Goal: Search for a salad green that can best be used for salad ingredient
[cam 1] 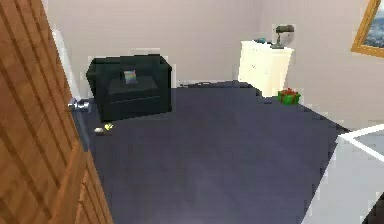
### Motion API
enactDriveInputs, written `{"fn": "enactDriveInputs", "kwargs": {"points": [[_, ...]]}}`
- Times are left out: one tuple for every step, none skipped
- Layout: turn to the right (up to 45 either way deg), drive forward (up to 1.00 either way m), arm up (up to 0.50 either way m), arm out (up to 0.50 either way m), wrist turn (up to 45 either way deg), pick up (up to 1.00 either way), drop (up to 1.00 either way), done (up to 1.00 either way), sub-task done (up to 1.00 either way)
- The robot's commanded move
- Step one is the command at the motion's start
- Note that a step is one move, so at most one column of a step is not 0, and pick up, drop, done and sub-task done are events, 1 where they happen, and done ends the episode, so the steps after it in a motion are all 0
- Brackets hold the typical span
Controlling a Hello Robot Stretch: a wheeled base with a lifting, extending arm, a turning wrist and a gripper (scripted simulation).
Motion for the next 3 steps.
{"fn": "enactDriveInputs", "kwargs": {"points": [[0.0, 0.80, 0.00, 0.00, 0.0, 0.00, 0.00, 0.00, 0.00], [-33.0, 0.00, 0.00, 0.00, 0.0, 0.00, 0.00, 0.00, 0.00], [0.0, 1.00, 0.00, 0.00, 0.0, 0.00, 0.00, 0.00, 0.00]]}}
